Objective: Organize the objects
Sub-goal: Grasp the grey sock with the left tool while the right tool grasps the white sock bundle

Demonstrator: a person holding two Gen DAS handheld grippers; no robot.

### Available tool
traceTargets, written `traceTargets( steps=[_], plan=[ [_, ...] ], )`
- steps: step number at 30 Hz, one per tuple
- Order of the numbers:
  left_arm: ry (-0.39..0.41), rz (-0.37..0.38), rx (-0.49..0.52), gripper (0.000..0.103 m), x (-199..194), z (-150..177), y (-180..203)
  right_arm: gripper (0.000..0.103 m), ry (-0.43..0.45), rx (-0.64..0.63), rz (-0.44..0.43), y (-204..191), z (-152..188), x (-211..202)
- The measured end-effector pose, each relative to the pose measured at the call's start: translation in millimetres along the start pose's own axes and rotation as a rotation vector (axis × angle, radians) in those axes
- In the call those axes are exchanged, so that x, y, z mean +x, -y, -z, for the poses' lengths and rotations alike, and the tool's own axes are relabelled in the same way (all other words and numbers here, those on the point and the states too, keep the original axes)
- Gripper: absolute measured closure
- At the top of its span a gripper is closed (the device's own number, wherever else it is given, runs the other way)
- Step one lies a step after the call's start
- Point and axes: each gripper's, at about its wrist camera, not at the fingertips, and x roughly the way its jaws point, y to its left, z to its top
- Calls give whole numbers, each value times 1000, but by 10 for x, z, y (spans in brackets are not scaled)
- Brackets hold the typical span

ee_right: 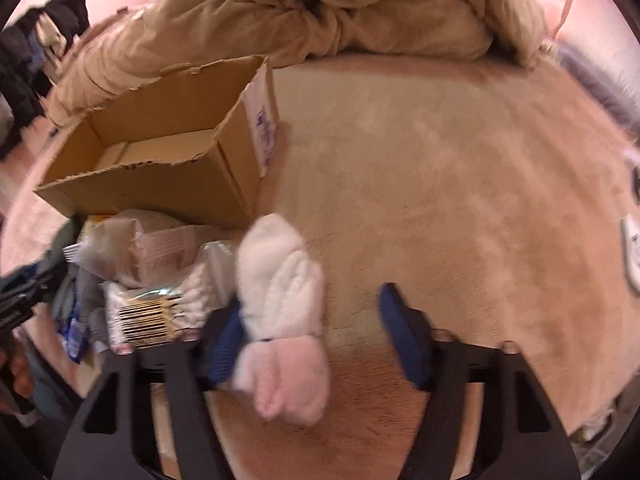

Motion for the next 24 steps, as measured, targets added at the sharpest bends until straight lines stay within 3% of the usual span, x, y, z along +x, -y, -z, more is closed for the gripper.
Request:
traceTargets(
  steps=[1,2,8,15,24],
  plan=[
    [4,1,5,56,-28,5,19,72,7,5,-23,6,5,-23],
    [8,3,6,58,-62,9,33,73,23,4,-35,2,4,-64],
    [59,38,-6,60,-423,5,96,73,111,13,-34,-15,9,-399],
    [160,87,16,60,-941,-214,309,73,203,-16,-70,-221,-124,-843],
    [223,123,26,60,-893,-687,510,73,241,-96,-103,-433,-505,-877]
  ],
)
